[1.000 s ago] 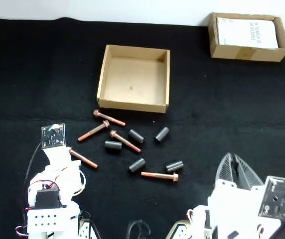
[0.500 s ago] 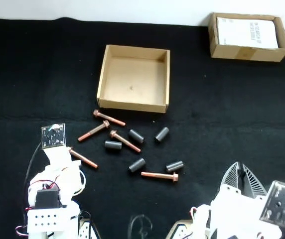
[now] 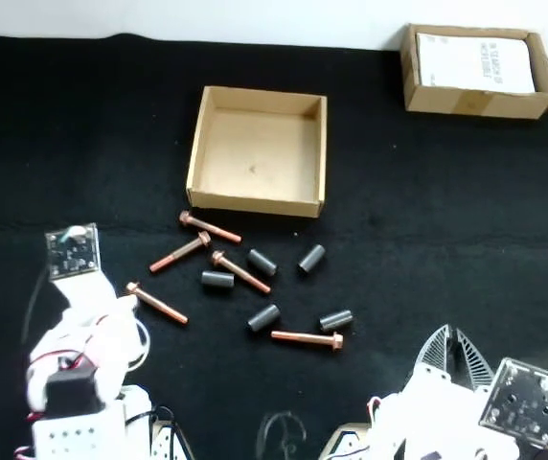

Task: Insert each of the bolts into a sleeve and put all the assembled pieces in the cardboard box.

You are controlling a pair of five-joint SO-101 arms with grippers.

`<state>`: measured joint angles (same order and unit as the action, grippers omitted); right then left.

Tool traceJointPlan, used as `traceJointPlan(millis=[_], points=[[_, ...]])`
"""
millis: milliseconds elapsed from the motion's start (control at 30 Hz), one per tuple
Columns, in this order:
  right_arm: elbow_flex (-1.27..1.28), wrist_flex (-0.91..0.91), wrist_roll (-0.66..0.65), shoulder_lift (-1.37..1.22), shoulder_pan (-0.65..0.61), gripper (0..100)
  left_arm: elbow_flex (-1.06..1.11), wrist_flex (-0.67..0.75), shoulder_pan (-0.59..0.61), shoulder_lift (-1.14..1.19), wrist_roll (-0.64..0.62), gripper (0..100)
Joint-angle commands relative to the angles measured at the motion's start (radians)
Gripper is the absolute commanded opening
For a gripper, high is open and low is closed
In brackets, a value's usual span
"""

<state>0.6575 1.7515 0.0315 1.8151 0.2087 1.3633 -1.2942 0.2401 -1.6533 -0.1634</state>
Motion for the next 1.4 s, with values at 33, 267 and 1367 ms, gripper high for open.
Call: traceJointPlan(millis=[33,267,1367], points=[[0.067,0.008,-0.011,-0.001,0.018,3.4,-0.312,-0.181,-0.031,0.010,0.002,2],[0.088,0.008,-0.012,-0.275,0.018,3.4,-0.700,-0.377,-0.065,0.346,0.000,2],[-0.403,-0.248,0.060,-1.445,-0.644,11.2,-0.702,0.235,-0.150,1.466,0.049,2]])
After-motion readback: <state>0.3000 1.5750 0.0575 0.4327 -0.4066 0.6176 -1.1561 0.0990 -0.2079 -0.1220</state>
